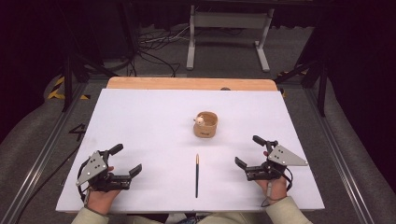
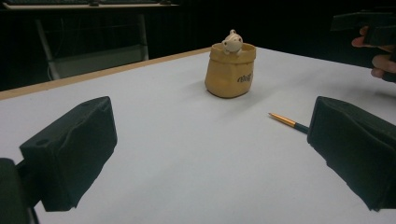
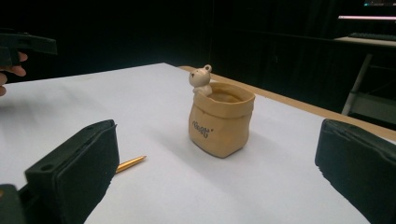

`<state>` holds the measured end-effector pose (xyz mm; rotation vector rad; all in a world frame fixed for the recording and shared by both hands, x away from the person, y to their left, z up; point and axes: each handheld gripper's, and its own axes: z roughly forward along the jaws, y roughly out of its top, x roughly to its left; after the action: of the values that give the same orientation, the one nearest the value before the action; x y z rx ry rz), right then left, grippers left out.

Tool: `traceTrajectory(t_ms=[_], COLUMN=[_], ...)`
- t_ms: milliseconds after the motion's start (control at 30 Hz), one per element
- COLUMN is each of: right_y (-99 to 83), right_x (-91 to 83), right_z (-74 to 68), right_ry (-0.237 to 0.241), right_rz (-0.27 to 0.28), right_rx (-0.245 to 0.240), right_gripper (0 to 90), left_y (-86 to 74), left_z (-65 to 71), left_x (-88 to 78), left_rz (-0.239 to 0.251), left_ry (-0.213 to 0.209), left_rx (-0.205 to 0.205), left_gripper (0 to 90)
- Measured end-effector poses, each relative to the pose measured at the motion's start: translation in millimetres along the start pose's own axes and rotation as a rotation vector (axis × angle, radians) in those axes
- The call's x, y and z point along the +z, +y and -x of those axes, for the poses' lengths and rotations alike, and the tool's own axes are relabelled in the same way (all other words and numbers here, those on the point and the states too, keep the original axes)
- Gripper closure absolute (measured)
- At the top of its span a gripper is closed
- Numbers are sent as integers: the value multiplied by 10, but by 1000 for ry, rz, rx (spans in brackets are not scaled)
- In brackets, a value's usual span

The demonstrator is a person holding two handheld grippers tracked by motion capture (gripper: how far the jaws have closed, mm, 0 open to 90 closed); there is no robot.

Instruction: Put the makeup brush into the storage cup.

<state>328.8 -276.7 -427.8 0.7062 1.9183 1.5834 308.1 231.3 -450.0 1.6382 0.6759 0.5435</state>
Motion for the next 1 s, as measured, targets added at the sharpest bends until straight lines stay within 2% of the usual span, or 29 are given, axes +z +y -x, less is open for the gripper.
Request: traceTrajectory(t_ms=[100,167,333,500,700,1000], right_y=[0,2,6,10,16,78], right_x=[-7,-15,-22,-21,-26,46], right_z=[8,13,10,3,2,-48], right_ry=[-2,-3,-4,-5,-10,16], right_rz=[-4,1,2,7,5,5], right_rx=[10,14,9,1,-4,-14], right_gripper=[0,0,2,1,0,5], left_y=[8,17,21,32,39,40], left_z=[5,0,10,18,15,-10], left_x=[-11,-20,-4,-26,-31,-54], left_rz=[5,3,-15,4,1,2], left_ry=[12,11,5,12,10,13], left_rx=[-9,-2,-14,0,11,1], left_gripper=[15,11,10,10,10,8])
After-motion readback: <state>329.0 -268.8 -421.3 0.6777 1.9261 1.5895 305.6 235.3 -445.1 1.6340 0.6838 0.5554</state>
